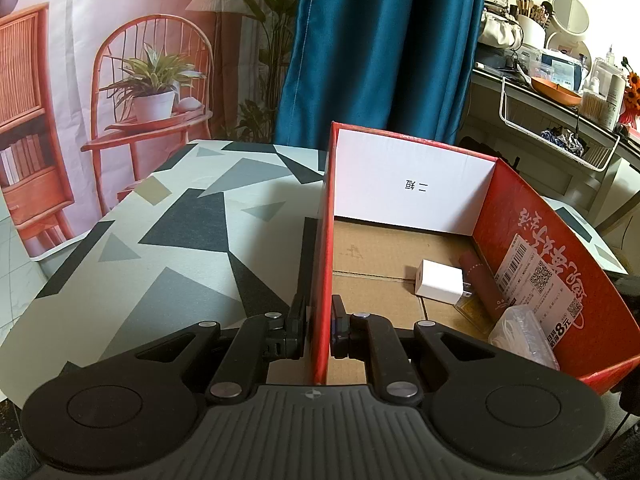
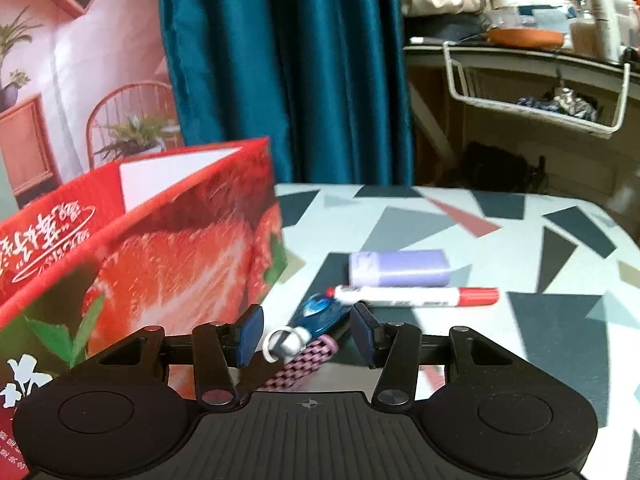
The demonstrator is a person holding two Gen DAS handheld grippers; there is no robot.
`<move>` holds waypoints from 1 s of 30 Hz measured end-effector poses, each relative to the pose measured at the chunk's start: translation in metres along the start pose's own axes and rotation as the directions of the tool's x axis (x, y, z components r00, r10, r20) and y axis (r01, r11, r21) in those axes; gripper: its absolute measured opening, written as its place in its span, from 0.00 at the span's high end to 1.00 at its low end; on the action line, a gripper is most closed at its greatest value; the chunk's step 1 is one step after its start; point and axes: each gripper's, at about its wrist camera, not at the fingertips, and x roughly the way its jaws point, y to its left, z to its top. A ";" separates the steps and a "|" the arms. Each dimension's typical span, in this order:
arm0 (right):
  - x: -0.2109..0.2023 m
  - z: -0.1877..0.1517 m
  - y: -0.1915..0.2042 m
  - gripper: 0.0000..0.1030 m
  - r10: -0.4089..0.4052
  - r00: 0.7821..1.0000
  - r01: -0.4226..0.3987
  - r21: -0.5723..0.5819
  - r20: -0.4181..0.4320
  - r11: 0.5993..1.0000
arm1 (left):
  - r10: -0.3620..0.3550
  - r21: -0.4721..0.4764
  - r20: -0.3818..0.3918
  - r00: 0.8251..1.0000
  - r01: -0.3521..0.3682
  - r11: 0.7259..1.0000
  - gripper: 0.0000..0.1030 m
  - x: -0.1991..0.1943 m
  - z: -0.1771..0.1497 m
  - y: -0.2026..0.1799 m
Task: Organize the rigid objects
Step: 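Grasp the pink checkered pen on the table with the right gripper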
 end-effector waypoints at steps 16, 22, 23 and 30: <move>0.007 -0.009 0.003 0.72 -0.163 0.980 0.163 -0.002 -0.118 0.987 | 0.000 -0.001 0.000 1.000 0.000 1.000 0.87 0.000 -0.001 0.001; 0.026 -0.007 0.000 0.83 -0.212 0.963 0.213 -0.013 -0.168 0.977 | 0.000 -0.001 0.000 1.000 0.000 1.000 0.87 0.001 -0.001 0.001; 0.028 -0.007 -0.002 0.84 -0.218 0.964 0.221 0.002 -0.154 0.975 | 0.000 -0.001 0.000 1.000 0.000 1.000 0.87 0.001 -0.001 0.001; 0.045 0.001 -0.007 0.84 -0.241 0.959 0.247 0.027 -0.147 0.969 | 0.001 -0.001 0.000 1.000 -0.001 1.000 0.86 0.001 -0.001 0.001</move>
